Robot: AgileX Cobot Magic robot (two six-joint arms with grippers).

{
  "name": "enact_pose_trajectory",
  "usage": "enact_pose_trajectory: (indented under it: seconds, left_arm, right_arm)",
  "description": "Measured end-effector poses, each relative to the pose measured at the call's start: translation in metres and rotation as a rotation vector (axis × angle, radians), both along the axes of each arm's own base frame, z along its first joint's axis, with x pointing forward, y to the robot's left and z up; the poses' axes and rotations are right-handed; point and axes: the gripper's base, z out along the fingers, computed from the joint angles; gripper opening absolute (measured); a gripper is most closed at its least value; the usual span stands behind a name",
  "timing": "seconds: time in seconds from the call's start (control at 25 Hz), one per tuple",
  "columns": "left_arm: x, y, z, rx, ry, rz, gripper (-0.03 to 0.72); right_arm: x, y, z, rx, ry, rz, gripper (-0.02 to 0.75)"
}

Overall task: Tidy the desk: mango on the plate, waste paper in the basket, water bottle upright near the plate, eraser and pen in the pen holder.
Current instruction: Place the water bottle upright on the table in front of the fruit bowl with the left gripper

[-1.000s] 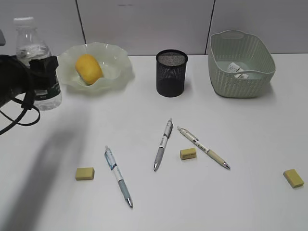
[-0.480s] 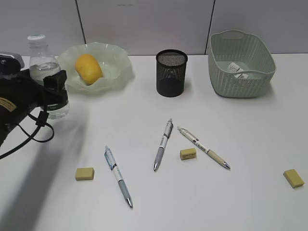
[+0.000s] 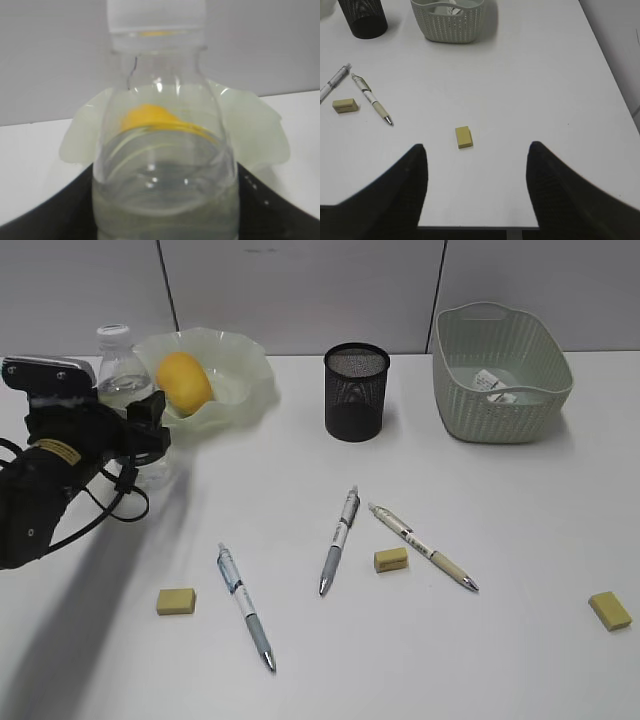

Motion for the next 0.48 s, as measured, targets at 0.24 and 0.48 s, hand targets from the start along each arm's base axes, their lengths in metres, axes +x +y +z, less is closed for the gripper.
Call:
enact_pose_trajectory:
  seconds: [0.24,0.48]
  left_arm:
    - [0.0041,-0.0013,-0.0097,0.004,0.004,-0.002,0.513]
    - [0.0048,-0.0016,-0.0111,0.004,-0.006,-0.002,0.513]
  right_arm:
    - [0.0,0.0,0.0,0.0,0.0,0.0,0.494]
    - [0.0,0.0,0.0,0.0,0.0,0.0,0.494]
